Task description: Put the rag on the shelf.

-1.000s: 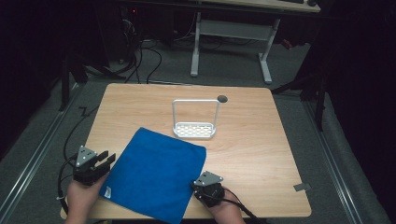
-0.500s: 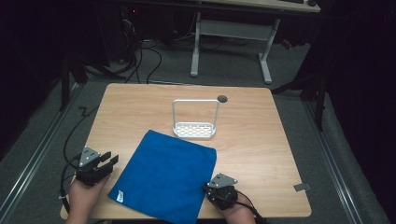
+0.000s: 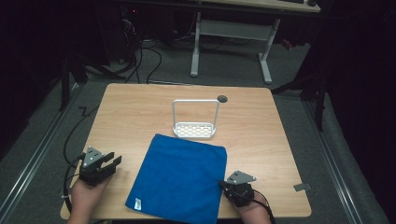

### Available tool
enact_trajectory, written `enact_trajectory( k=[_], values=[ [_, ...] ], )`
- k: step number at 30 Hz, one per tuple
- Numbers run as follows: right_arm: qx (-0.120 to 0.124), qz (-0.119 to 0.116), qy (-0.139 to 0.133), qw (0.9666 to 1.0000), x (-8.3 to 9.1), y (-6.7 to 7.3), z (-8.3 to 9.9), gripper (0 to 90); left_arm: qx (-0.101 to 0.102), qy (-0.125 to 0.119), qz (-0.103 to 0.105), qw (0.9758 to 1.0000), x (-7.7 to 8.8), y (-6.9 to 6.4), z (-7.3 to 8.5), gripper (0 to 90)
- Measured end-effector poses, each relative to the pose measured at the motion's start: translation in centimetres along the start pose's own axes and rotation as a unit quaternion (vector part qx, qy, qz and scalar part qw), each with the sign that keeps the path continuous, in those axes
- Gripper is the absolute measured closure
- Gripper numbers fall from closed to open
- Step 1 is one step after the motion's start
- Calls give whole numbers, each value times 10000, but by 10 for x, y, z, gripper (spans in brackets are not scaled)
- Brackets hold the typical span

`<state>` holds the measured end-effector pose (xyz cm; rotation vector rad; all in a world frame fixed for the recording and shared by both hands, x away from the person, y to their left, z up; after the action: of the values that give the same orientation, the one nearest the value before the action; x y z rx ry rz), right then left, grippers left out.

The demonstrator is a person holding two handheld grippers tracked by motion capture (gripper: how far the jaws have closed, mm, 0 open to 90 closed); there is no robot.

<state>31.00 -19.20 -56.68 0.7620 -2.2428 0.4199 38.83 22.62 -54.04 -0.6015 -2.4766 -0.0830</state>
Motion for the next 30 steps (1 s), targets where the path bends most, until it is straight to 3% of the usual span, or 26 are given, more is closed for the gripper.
enact_trajectory(
  k=[4,9,14,15,19,21,22,26,30],
  values=[
    [-147,62,11,9999,5,-13,6,895,-10,14,36,10000,-1,-2,0,630],
    [-249,127,13,9996,12,-31,15,894,-182,110,132,9997,-7,-14,0,631],
    [-368,199,-50,9991,16,-46,21,893,-333,219,412,9984,-16,-39,-2,631],
    [-385,221,-70,9990,16,-48,21,892,-348,263,528,9977,-18,-46,-2,631],
    [-419,296,-89,9986,14,-55,21,894,-721,434,770,9935,-30,-81,-3,629],
    [-391,331,-88,9986,12,-56,19,896,-751,427,941,9918,-34,-94,-5,634],
    [-402,345,-84,9986,12,-57,19,899,-758,419,1101,9901,-37,-105,-6,644],
    [-410,363,-98,9985,10,-58,17,900,-1022,699,1324,9834,-48,-134,0,727],
    [-413,381,-99,9984,9,-58,17,900,-1235,990,1232,9797,-56,-141,9,816]
  ],
)
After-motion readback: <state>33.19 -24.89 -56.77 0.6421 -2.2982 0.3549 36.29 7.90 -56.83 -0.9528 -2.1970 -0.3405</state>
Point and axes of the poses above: each handheld gripper's, and its own axes: x roughly backward along the jaws, z roughly out of its underside, y roughly to its left, the point moved 6 cm from there along -x, roughly forward along the jaws, and after that the axes turned 3 degrees about x, right-handed, at the moved point
